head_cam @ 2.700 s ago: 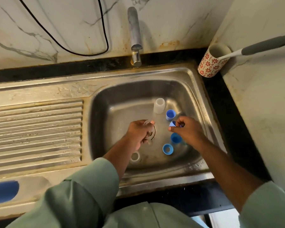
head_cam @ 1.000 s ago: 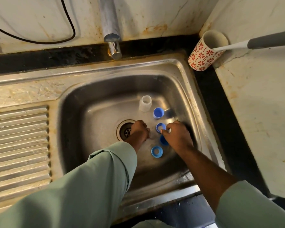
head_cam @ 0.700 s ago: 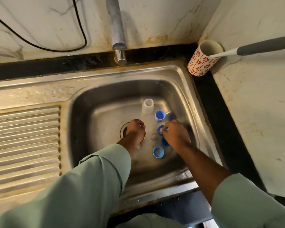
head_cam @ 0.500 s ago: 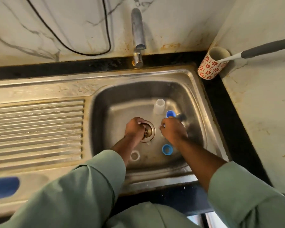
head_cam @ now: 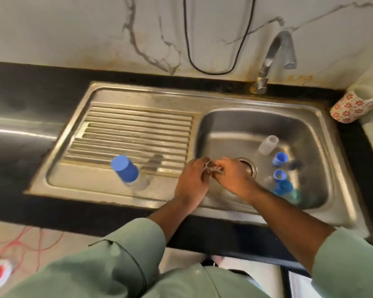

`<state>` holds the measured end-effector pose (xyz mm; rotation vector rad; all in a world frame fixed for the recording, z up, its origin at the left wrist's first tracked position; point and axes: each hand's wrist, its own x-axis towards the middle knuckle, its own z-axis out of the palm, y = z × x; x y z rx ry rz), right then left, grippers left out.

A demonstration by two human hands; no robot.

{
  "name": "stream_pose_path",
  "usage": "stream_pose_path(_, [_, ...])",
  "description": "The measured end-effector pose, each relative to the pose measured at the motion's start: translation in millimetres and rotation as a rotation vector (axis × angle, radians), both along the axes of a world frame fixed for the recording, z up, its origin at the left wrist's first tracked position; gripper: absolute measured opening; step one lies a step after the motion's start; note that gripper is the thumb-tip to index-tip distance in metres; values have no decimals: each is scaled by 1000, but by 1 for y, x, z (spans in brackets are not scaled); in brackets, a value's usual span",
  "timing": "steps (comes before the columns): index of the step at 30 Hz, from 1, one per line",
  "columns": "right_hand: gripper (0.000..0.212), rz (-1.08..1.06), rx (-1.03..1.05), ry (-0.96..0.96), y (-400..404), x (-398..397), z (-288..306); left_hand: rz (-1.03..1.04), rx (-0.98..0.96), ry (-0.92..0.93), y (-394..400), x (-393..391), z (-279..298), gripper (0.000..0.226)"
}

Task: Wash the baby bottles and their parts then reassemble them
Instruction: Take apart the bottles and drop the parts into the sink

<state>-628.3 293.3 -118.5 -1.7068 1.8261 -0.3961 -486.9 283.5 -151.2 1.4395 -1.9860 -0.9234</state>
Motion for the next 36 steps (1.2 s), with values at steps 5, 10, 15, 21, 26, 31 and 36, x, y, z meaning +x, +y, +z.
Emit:
stream_pose_path(5, [28,-61,2,-79,5,61,18,13,-64,108,32,75,9,26])
stream_pose_path(10, [53,-101,-3,-376,11,131,35,164,-218,261,57,157,0,22])
stream_pose_path(15, [78,-98,-91,-452,-2,185,34,306,-40,201,29,201,-4,59])
stream_pose_path(21, [42,-281,-158,-569,-5,204,45,95,83,217,-11,188,6,73])
stream_pose_path(26, [34,-395,-258,-656,7,179,60,-26,-19,296,-19,164,21,59])
stream_pose_path(31, [6,-658,-344,-848,8,131,70,-160,6,354,-25,120,28,52])
stream_pose_path(36, [12,-794,-342,-1044,5,78,67,-213,88,363,-33,65,35,54])
